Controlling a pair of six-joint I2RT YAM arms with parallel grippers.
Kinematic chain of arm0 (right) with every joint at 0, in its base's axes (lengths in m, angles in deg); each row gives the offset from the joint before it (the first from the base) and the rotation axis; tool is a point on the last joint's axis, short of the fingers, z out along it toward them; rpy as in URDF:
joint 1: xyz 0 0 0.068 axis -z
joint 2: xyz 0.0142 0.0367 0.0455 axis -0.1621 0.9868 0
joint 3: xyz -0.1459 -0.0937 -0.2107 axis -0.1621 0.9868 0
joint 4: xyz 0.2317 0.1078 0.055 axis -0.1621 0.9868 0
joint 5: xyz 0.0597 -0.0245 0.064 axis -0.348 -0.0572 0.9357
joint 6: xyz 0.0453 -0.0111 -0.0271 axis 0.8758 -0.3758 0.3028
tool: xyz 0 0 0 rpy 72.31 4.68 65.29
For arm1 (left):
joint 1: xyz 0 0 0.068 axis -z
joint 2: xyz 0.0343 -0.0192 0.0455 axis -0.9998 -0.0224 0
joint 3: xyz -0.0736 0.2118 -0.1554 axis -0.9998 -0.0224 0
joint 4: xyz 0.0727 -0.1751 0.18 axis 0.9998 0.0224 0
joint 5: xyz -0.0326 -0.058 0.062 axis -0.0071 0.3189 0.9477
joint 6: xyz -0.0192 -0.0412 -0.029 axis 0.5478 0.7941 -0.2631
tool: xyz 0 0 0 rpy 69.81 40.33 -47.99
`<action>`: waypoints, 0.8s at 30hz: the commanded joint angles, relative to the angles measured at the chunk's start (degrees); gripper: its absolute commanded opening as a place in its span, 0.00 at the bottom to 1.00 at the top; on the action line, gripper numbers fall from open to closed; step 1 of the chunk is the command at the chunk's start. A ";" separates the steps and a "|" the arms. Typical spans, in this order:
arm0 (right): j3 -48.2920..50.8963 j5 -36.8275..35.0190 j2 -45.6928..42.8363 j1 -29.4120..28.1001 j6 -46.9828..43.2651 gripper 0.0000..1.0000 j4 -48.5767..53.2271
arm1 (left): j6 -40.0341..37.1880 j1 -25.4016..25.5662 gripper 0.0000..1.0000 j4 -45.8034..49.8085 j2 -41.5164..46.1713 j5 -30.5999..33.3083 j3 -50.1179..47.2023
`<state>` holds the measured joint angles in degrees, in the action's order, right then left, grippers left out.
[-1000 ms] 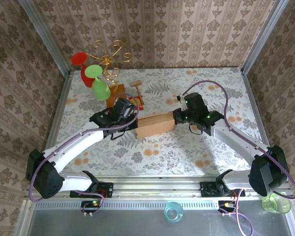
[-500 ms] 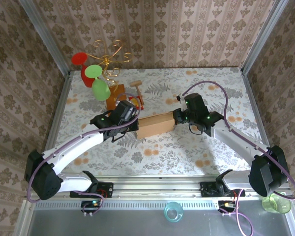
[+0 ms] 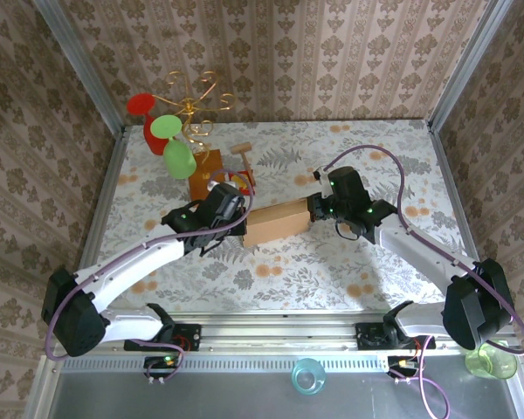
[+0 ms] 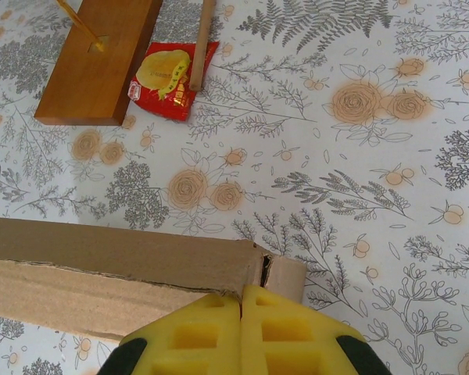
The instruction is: Fold the paper box
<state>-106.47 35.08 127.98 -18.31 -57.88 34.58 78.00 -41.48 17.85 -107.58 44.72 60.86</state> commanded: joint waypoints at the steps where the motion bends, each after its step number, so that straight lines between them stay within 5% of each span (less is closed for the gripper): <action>1: 1.59 -0.27 0.19 -0.44 -0.66 0.00 2.67 | -1.26 0.78 0.00 3.13 -1.16 -0.12 -2.00; 22: 5.94 -1.23 -2.32 -0.67 -4.23 0.00 -0.70 | 0.36 3.55 0.00 0.34 -1.44 3.73 -4.14; 24: 6.65 -1.48 -2.25 -0.73 -4.33 0.00 -1.31 | 1.13 3.65 0.07 0.35 -1.02 3.31 -3.92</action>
<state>-102.10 34.86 125.62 -18.35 -61.13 30.61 77.84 -38.61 14.33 -107.67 49.77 57.95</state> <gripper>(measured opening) 0.043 0.058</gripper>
